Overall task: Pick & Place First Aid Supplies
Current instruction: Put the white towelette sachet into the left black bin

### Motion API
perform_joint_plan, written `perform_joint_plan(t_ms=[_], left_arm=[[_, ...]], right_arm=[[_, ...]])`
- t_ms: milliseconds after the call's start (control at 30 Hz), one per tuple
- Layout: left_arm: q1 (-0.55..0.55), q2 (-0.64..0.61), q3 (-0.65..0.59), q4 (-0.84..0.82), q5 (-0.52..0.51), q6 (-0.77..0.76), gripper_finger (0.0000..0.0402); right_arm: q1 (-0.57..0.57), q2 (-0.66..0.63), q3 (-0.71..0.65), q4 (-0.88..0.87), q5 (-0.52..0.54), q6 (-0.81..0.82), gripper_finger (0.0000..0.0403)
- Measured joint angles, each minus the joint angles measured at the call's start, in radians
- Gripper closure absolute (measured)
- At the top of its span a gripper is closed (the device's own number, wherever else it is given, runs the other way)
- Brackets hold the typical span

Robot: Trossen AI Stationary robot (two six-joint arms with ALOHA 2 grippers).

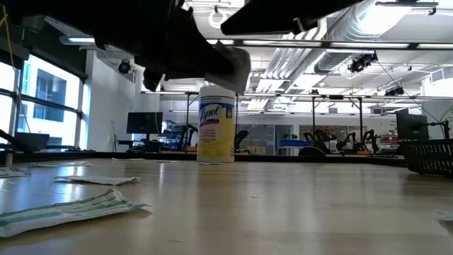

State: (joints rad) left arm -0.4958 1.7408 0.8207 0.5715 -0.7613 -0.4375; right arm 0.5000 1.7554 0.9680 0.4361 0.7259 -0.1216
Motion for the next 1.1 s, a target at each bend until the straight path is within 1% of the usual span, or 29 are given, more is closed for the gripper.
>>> perform_joint_plan(t_ms=[100, 233, 333, 400, 467, 567, 700, 800, 900, 967, 1100], left_arm=[[-0.033, -0.026, 0.033, -0.153, -0.059, 0.019, 0.0397], [-0.114, -0.090, 0.124, -0.430, -0.100, 0.023, 0.0398], [-0.202, -0.122, 0.221, -0.695, -0.097, -0.007, 0.0399], [-0.259, -0.128, 0.306, -0.911, -0.076, -0.085, 0.0399], [-0.309, -0.130, 0.399, -1.154, -0.020, -0.184, 0.0400], [-0.368, -0.130, 0.509, -1.456, 0.122, -0.379, 0.0400], [-0.441, -0.130, 0.598, -1.732, 0.335, -0.613, 0.0400], [-0.498, -0.130, 0.612, -1.846, 0.494, -0.774, 0.0401], [-0.565, -0.130, 0.603, -1.892, 0.627, -0.900, 0.0400], [-0.610, -0.130, 0.587, -1.889, 0.658, -0.960, 0.0400], [-0.687, -0.130, 0.537, -1.889, 0.668, -1.058, 0.0400]], right_arm=[[0.020, -0.015, 0.000, -0.001, -0.022, 0.009, 0.0367], [0.059, -0.050, 0.000, 0.003, -0.035, 0.010, 0.0327], [0.083, -0.062, 0.002, -0.004, -0.030, 0.010, 0.0301], [0.090, -0.063, 0.002, -0.004, -0.030, 0.013, 0.0290], [0.093, -0.063, 0.002, -0.005, -0.035, 0.013, 0.0282], [0.092, -0.063, 0.002, -0.008, -0.062, 0.025, 0.0277], [0.085, -0.063, 0.001, -0.014, -0.064, 0.035, 0.0278], [0.073, -0.063, 0.001, -0.024, -0.064, 0.036, 0.0281], [0.059, -0.063, 0.001, -0.031, -0.064, 0.036, 0.0281], [0.051, -0.063, 0.001, -0.036, -0.074, 0.036, 0.0281], [0.036, -0.063, 0.000, -0.038, -0.106, 0.036, 0.0281]])
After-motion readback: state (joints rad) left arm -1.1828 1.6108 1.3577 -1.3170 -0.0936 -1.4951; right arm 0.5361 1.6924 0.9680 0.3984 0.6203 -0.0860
